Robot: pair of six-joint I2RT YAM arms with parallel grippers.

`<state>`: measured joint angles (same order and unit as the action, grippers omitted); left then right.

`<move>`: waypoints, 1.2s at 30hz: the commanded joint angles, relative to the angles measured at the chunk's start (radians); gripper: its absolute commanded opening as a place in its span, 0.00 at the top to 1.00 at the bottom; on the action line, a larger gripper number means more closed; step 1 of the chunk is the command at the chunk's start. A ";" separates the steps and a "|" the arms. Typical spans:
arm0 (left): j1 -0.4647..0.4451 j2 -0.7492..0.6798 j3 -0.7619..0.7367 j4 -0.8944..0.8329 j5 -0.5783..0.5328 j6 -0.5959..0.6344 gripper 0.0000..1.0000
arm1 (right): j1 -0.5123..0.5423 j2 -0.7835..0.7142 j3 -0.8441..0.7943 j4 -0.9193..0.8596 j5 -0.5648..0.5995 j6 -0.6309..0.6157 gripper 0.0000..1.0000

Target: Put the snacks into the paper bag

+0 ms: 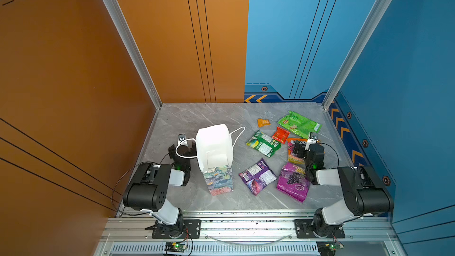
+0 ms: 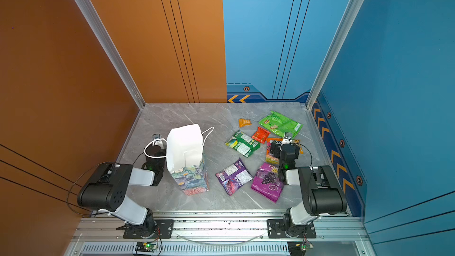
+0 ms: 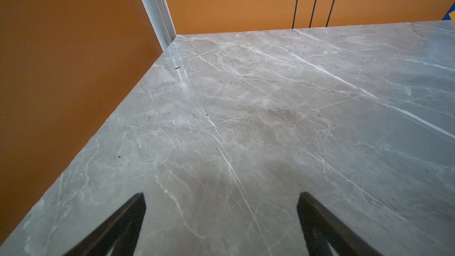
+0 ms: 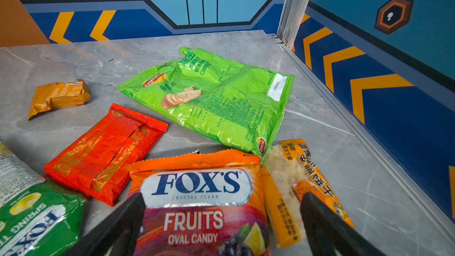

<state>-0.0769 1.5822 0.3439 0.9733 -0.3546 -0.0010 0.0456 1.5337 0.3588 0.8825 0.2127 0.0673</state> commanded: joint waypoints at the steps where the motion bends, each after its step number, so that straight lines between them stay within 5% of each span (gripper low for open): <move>1: 0.006 -0.015 0.020 -0.012 0.015 -0.012 0.02 | -0.001 -0.003 0.019 -0.011 -0.005 -0.003 0.00; 36: -0.004 -0.020 0.014 -0.009 -0.019 -0.012 0.02 | -0.001 -0.004 0.017 -0.009 -0.007 -0.004 0.00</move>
<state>-0.0769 1.5822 0.3439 0.9730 -0.3553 -0.0010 0.0456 1.5337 0.3588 0.8825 0.2123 0.0673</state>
